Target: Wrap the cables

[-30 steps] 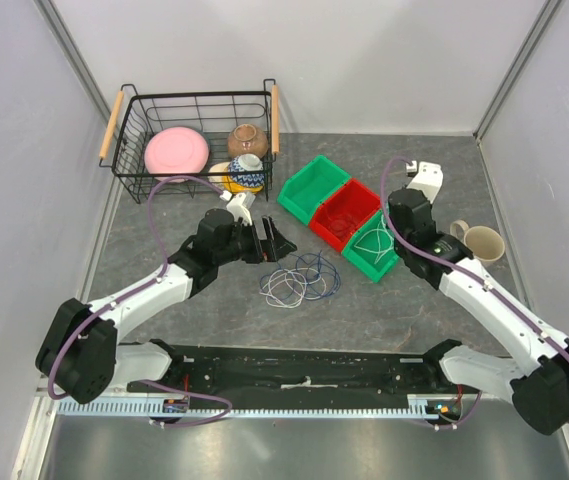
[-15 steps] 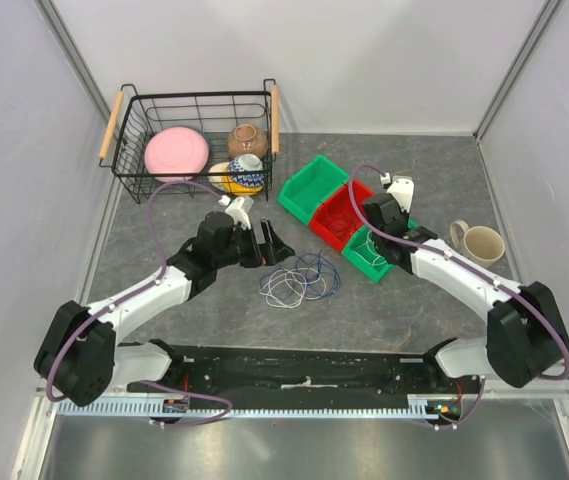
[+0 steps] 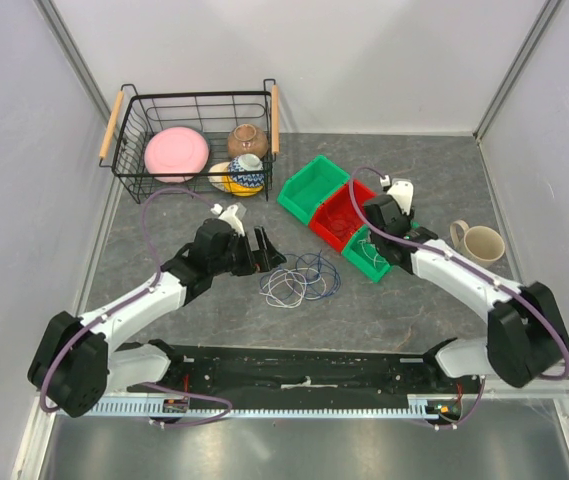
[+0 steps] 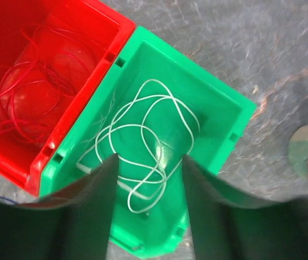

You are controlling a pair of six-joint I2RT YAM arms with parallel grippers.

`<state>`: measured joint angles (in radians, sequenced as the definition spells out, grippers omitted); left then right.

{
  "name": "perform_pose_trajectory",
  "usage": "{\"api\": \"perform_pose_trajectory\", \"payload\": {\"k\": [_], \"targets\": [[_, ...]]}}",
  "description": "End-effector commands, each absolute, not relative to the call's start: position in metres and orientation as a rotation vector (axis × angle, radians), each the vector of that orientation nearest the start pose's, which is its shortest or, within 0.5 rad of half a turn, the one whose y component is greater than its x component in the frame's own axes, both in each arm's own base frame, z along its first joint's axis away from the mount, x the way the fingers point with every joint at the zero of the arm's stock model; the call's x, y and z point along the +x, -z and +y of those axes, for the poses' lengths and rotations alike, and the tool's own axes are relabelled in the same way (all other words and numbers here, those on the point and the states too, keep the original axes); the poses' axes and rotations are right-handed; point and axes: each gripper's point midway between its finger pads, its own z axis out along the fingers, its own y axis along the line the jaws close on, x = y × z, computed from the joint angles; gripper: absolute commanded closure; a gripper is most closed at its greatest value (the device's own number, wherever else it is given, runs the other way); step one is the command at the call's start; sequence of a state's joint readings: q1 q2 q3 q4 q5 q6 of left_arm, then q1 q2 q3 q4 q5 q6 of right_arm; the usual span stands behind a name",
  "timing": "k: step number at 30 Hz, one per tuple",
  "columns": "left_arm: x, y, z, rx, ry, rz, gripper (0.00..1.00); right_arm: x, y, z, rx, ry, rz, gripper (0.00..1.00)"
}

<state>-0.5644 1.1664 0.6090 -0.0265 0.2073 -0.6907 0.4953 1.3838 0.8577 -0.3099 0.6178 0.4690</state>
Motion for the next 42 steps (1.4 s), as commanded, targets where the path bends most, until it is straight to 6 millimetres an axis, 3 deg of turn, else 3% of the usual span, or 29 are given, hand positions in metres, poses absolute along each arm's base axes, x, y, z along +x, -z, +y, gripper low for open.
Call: {"api": "perform_pose_trajectory", "payload": {"k": [1,2,3,4,7,12,13,18,20,25,28,30,32,35,36,39,40,42], "targets": [[0.258,-0.117,-0.23,-0.071,0.884,2.301,0.0,0.342,-0.179,0.089,0.214,0.111,2.072,0.33],[0.258,-0.117,-0.232,-0.071,0.887,2.308,0.0,0.34,-0.187,0.088,0.198,0.105,2.056,0.27],[0.262,-0.114,-0.234,-0.079,0.88,2.323,0.0,0.338,-0.205,0.088,0.198,0.07,2.017,0.08],[0.264,-0.113,-0.235,-0.083,0.875,2.334,0.0,0.336,-0.212,0.088,0.188,0.053,2.002,0.02],[0.271,-0.105,-0.245,-0.068,0.877,2.385,0.0,0.329,-0.234,0.095,0.129,-0.029,1.956,0.02],[0.289,-0.099,-0.26,-0.044,0.85,2.456,0.12,0.322,-0.235,0.128,-0.027,-0.218,1.951,0.02],[0.287,-0.087,-0.26,-0.042,0.819,2.509,0.14,0.322,-0.234,0.131,-0.033,-0.238,1.954,0.02],[0.298,-0.071,-0.261,-0.028,0.726,2.575,0.26,0.321,-0.237,0.133,-0.042,-0.253,1.94,0.02],[0.294,-0.058,-0.259,-0.01,0.687,2.63,0.28,0.321,-0.238,0.128,-0.026,-0.233,1.933,0.02],[0.294,-0.048,-0.252,-0.011,0.603,2.674,0.35,0.319,-0.243,0.121,-0.006,-0.209,1.915,0.02],[0.29,-0.04,-0.254,-0.005,0.597,2.702,0.5,0.319,-0.245,0.118,-0.001,-0.191,1.907,0.02],[0.291,-0.04,-0.257,-0.003,0.605,2.705,0.77,0.319,-0.245,0.118,-0.002,-0.191,1.905,0.02],[0.292,-0.043,-0.259,-0.001,0.609,2.696,0.98,0.319,-0.243,0.12,-0.017,-0.198,1.913,0.02],[0.297,-0.055,-0.258,-0.017,0.608,2.657,0.98,0.315,-0.243,0.137,-0.112,-0.281,1.921,0.02],[0.299,-0.067,-0.259,-0.018,0.624,2.622,0.98,0.309,-0.245,0.157,-0.222,-0.376,1.907,0.02],[0.297,-0.09,-0.261,-0.01,0.672,2.55,0.98,0.298,-0.25,0.185,-0.35,-0.522,1.858,0.02],[0.298,-0.114,-0.262,-0.001,0.72,2.475,0.98,0.291,-0.247,0.196,-0.401,-0.584,1.854,0.02],[0.292,-0.128,-0.259,0.007,0.755,2.421,0.98,0.283,-0.245,0.212,-0.473,-0.638,1.837,0.02]]}}
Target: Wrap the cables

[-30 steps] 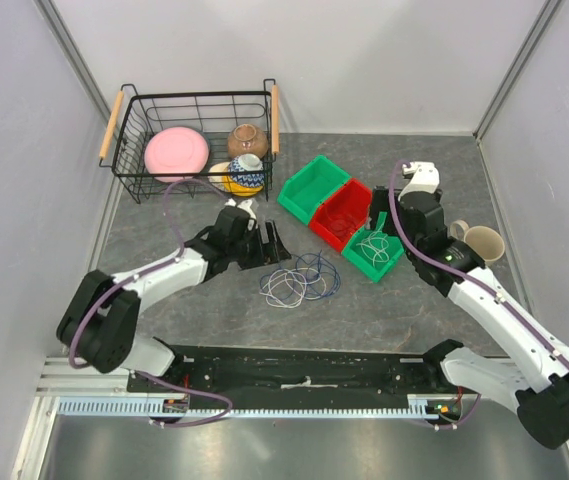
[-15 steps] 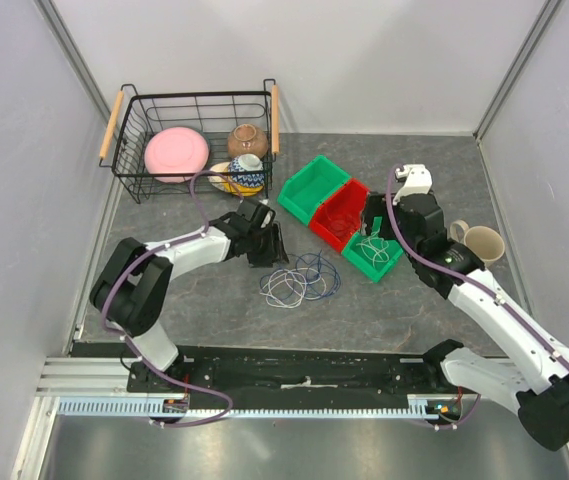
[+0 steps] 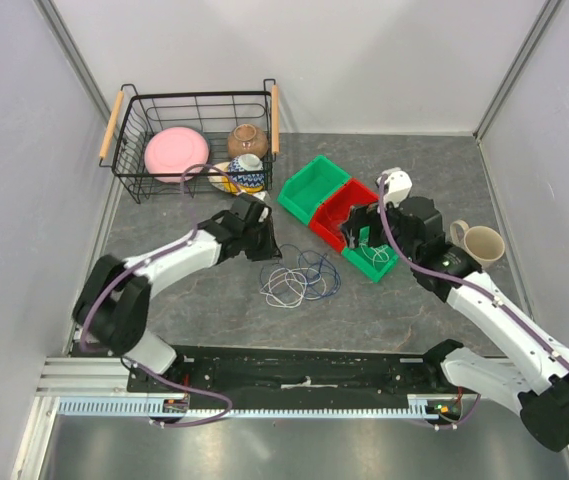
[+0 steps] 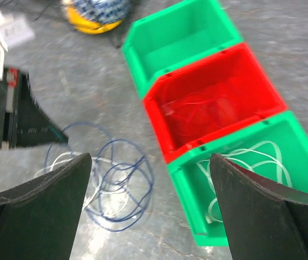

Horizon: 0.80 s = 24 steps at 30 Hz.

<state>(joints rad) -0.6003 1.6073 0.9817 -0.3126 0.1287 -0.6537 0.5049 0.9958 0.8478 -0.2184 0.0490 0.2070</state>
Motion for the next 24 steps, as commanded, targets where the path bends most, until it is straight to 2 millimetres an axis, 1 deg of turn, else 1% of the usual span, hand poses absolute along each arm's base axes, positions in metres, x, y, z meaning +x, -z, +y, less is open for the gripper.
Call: {"api": "perform_pose_trajectory", "payload": {"k": [1,3,4,6,7,8,9,10,11,12,14,15,16,17,18,19,20,22,23,24], "targets": [[0.289,-0.151,-0.257,0.017,0.789,2.35,0.98,0.281,-0.241,0.216,-0.498,-0.638,1.842,0.02],[0.285,-0.171,-0.253,0.021,0.821,2.271,0.98,0.277,-0.24,0.227,-0.547,-0.655,1.829,0.02],[0.281,-0.196,-0.25,0.025,0.858,2.192,0.98,0.274,-0.238,0.233,-0.592,-0.678,1.822,0.02],[0.277,-0.217,-0.246,0.031,0.89,2.109,0.98,0.267,-0.242,0.244,-0.644,-0.736,1.785,0.02],[0.274,-0.229,-0.244,0.035,0.904,2.064,0.98,0.263,-0.239,0.249,-0.663,-0.763,1.778,0.02],[0.269,-0.251,-0.24,0.044,0.936,1.991,0.98,0.255,-0.241,0.258,-0.705,-0.816,1.752,0.02],[0.266,-0.262,-0.238,0.047,0.947,1.95,0.98,0.252,-0.247,0.265,-0.728,-0.851,1.707,0.02],[0.263,-0.272,-0.234,0.044,0.954,1.915,0.98,0.246,-0.246,0.272,-0.757,-0.888,1.697,0.02],[0.26,-0.289,-0.227,0.024,0.957,1.853,0.98,0.236,-0.248,0.282,-0.804,-0.942,1.677,0.02],[0.259,-0.3,-0.223,0.013,0.957,1.816,0.98,0.232,-0.248,0.287,-0.832,-0.958,1.666,0.02],[0.258,-0.32,-0.211,-0.029,0.943,1.747,0.98,0.23,-0.24,0.297,-0.872,-0.955,1.689,0.02],[0.255,-0.336,-0.201,-0.054,0.928,1.688,0.98,0.236,-0.236,0.296,-0.851,-0.919,1.712,0.02],[0.252,-0.349,-0.195,-0.057,0.921,1.641,0.98,0.239,-0.228,0.298,-0.846,-0.908,1.734,0.02],[0.252,-0.359,-0.189,-0.072,0.907,1.607,0.98,0.241,-0.225,0.298,-0.838,-0.901,1.745,0.02],[0.246,-0.373,-0.181,-0.066,0.903,1.555,0.98,0.244,-0.225,0.299,-0.829,-0.895,1.744,0.02],[0.243,-0.383,-0.177,-0.072,0.899,1.526,0.98,0.246,-0.22,0.3,-0.823,-0.89,1.755,0.02],[0.242,-0.389,-0.171,-0.084,0.885,1.504,0.98,0.249,-0.217,0.302,-0.817,-0.887,1.762,0.02],[0.236,-0.403,-0.162,-0.092,0.87,1.458,0.98,0.257,-0.205,0.303,-0.806,-0.846,1.812,0.02],[0.237,-0.406,-0.155,-0.118,0.85,1.447,0.98,0.259,-0.193,0.3,-0.801,-0.816,1.868,0.02],[0.236,-0.408,-0.151,-0.129,0.84,1.437,0.98,0.269,-0.185,0.299,-0.775,-0.762,1.909,0.04]]}}
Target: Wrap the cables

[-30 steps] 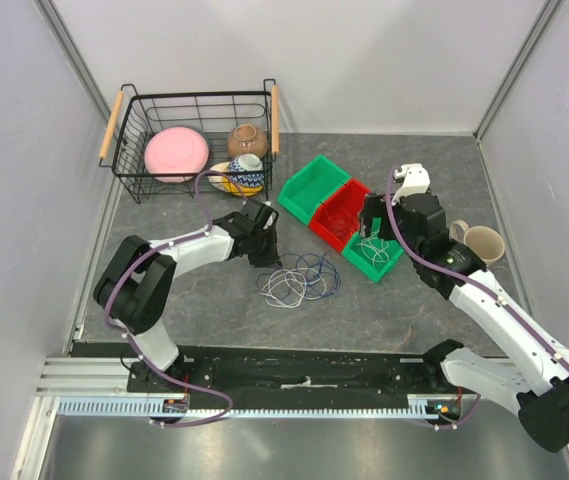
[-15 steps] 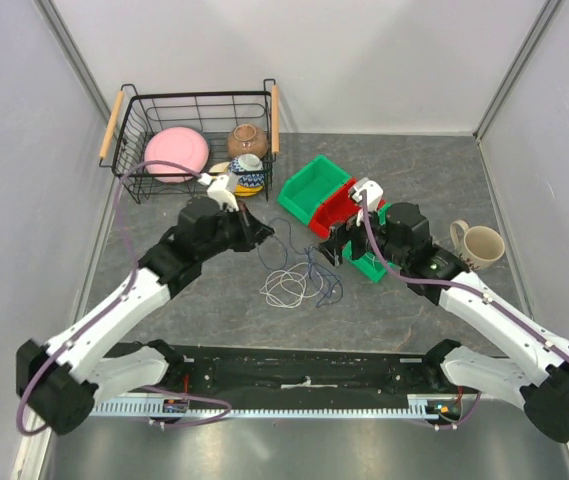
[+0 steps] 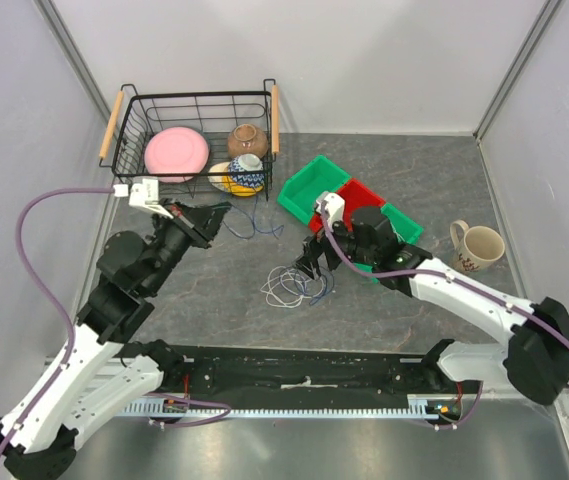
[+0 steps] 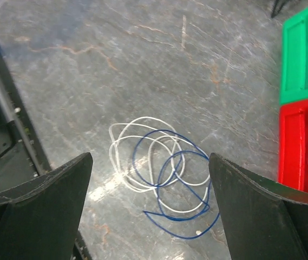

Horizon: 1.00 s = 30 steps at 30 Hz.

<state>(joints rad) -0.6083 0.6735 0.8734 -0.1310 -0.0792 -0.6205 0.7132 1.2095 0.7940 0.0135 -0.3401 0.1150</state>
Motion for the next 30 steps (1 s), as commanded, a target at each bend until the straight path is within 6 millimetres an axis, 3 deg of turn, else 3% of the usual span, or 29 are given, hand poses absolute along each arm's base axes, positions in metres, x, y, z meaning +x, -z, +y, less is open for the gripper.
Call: {"api": "perform_pose_trajectory", "payload": {"k": [1,9,15,18,24,27,30], "targets": [[0.237,-0.407,-0.145,-0.156,0.812,1.44,0.98,0.268,-0.174,0.297,-0.782,-0.738,1.962,0.05],[0.235,-0.393,-0.118,-0.251,0.709,1.468,0.98,0.252,-0.099,0.274,-0.892,-0.541,2.25,0.13],[0.23,-0.389,-0.106,-0.286,0.673,1.471,0.98,0.255,-0.066,0.252,-0.935,-0.362,2.368,0.21],[0.231,-0.386,-0.102,-0.3,0.655,1.479,0.98,0.254,-0.059,0.257,-0.951,-0.382,2.39,0.24],[0.243,-0.369,-0.103,-0.334,0.604,1.528,0.98,0.255,-0.071,0.262,-0.94,-0.416,2.364,0.2],[0.257,-0.358,-0.114,-0.33,0.581,1.585,0.98,0.258,-0.093,0.26,-0.901,-0.413,2.306,0.19],[0.272,-0.359,-0.127,-0.297,0.569,1.605,0.98,0.26,-0.117,0.258,-0.866,-0.428,2.241,0.18]]}}
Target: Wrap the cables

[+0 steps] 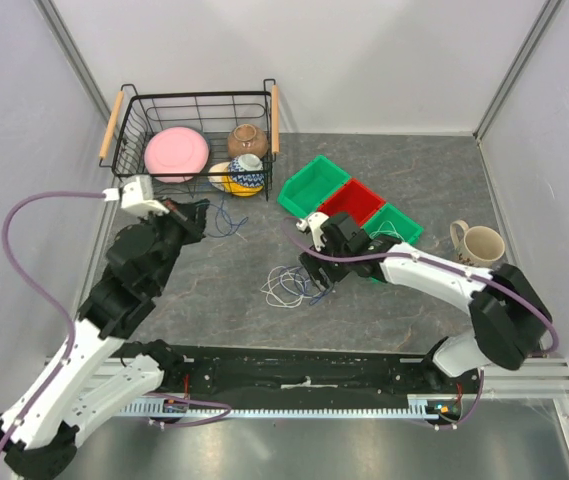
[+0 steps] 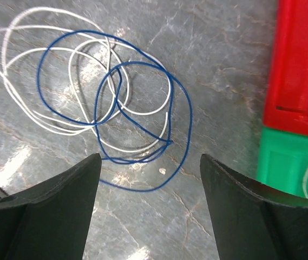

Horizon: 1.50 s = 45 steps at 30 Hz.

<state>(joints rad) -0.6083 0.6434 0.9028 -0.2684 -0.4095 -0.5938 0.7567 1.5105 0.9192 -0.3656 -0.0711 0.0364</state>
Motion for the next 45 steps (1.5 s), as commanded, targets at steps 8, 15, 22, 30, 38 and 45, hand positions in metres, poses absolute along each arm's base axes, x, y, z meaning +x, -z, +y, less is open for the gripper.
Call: {"api": "perform_pose_trajectory", "payload": {"k": [8,15,22,30,38,45], "targets": [[0.348,-0.374,-0.211,-0.098,0.634,1.645,0.98,0.259,-0.149,0.256,-0.817,-0.463,2.145,0.16],[0.401,-0.359,-0.267,0.01,0.666,1.712,0.98,0.266,-0.169,0.242,-0.74,-0.445,2.093,0.16],[0.456,-0.334,-0.31,0.078,0.662,1.779,0.98,0.275,-0.185,0.226,-0.651,-0.454,2.065,0.15],[0.497,-0.261,-0.316,0.036,0.491,1.944,0.98,0.282,-0.184,0.218,-0.618,-0.45,2.077,0.15],[0.491,-0.187,-0.333,0.107,0.518,2.089,0.98,0.287,-0.175,0.214,-0.597,-0.441,2.102,0.15],[0.503,-0.156,-0.345,0.099,0.496,2.123,0.98,0.287,-0.173,0.215,-0.59,-0.449,2.112,0.15]]}}
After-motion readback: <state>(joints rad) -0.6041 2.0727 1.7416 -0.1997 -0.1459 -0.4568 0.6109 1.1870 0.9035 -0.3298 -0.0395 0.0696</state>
